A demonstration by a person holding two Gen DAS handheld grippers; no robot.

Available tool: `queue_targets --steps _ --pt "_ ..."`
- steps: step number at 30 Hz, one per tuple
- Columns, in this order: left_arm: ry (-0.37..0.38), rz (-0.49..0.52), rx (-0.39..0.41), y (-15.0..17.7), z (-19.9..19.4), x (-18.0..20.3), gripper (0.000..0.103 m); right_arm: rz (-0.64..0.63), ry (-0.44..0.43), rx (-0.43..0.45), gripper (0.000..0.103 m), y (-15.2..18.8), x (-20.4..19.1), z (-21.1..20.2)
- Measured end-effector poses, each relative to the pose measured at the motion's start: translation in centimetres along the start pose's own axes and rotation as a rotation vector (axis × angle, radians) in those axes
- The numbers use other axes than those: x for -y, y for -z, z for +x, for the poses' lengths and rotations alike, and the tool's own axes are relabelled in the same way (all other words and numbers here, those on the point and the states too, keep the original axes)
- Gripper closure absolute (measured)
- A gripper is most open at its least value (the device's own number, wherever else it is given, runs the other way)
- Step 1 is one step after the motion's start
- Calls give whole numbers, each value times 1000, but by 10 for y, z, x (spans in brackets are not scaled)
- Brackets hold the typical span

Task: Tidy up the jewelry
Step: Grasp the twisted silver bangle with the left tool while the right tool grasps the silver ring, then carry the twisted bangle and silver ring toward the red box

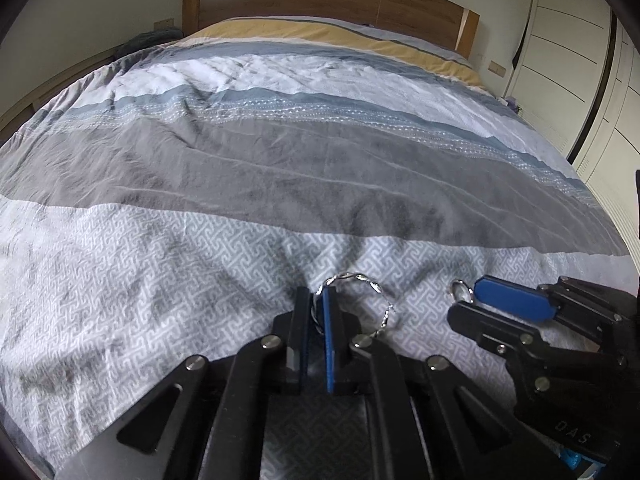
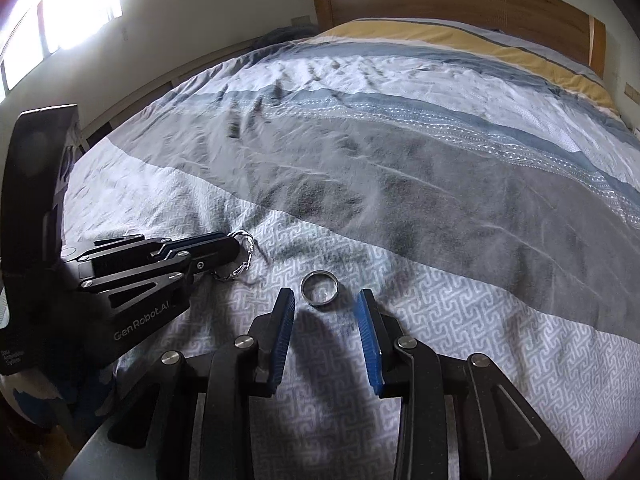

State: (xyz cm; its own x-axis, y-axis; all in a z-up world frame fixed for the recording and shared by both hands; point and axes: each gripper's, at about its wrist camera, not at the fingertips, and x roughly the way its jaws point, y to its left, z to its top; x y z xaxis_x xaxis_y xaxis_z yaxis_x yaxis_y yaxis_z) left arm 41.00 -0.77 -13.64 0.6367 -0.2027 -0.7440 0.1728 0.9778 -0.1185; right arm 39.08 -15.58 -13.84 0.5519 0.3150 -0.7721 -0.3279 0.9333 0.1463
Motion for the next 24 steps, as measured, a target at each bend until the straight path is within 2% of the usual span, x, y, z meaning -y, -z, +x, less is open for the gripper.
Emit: queue_targets --steps 4,6,10,24 --pt "3 -13 12 0 -2 -3 98 -10 15 -17 76 -3 -1 14" --pt "-1 -11 15 0 -3 -2 98 -8 17 -19 82 -3 0 17" --pt "-30 0 33 0 -11 3 98 -1 14 -1 83 -3 2 13" --pt "-52 63 82 3 -57 36 98 60 6 76 83 5 1 -45"
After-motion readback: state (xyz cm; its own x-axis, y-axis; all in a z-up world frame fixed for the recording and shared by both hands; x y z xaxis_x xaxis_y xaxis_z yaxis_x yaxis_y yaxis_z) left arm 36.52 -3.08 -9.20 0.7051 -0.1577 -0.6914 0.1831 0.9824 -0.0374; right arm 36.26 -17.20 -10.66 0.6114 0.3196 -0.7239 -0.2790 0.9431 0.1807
